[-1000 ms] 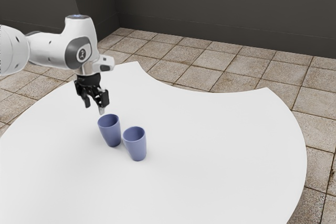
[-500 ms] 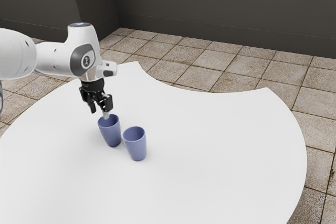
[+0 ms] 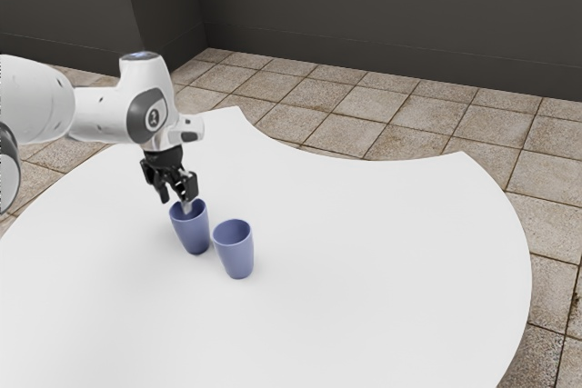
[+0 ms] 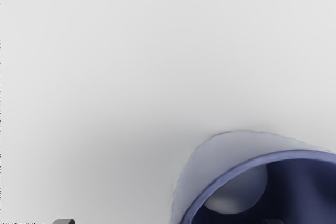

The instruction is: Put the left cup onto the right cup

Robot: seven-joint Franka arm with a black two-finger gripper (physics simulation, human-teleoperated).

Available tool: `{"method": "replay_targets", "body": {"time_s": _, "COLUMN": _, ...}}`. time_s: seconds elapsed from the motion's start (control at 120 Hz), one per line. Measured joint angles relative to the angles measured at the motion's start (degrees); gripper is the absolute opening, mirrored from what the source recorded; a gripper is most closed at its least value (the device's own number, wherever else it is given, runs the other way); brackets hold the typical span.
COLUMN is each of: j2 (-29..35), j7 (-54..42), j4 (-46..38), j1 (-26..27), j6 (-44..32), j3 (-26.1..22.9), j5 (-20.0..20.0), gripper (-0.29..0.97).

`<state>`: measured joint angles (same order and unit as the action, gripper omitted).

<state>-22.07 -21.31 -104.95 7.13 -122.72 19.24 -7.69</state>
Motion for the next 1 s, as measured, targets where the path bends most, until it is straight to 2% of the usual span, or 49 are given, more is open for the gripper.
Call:
{"method": "replay_targets", "body": {"time_s": 0.6, "j2": -2.25, "j7": -1.04, "j4": -0.44, "j1": -0.36, "j6": -1.00, "j3": 0.00, "j5": -0.22, "gripper": 0.43}}
{"method": "replay_targets", "body": {"time_s": 0.667, "j2": -2.30, "j7": -1.12, "j4": -0.45, "j1": -0.36, "j6": -1.18, "j3": 0.00, "j5": -0.22, "gripper": 0.38}}
{"method": "replay_targets", "body": {"time_s": 0.858, "j2": -2.16, "j7": -1.31, "j4": -0.45, "j1": -0.36, "j6": -1.43, "j3": -0.12, "j5": -0.29, "gripper": 0.09}}
{"method": "replay_targets", "body": {"time_s": 1.0, "j2": -2.14, "j7": -1.43, "j4": -0.45, "j1": -0.36, "j6": -1.49, "j3": -0.43, "j5": -0.54, "gripper": -0.02}}
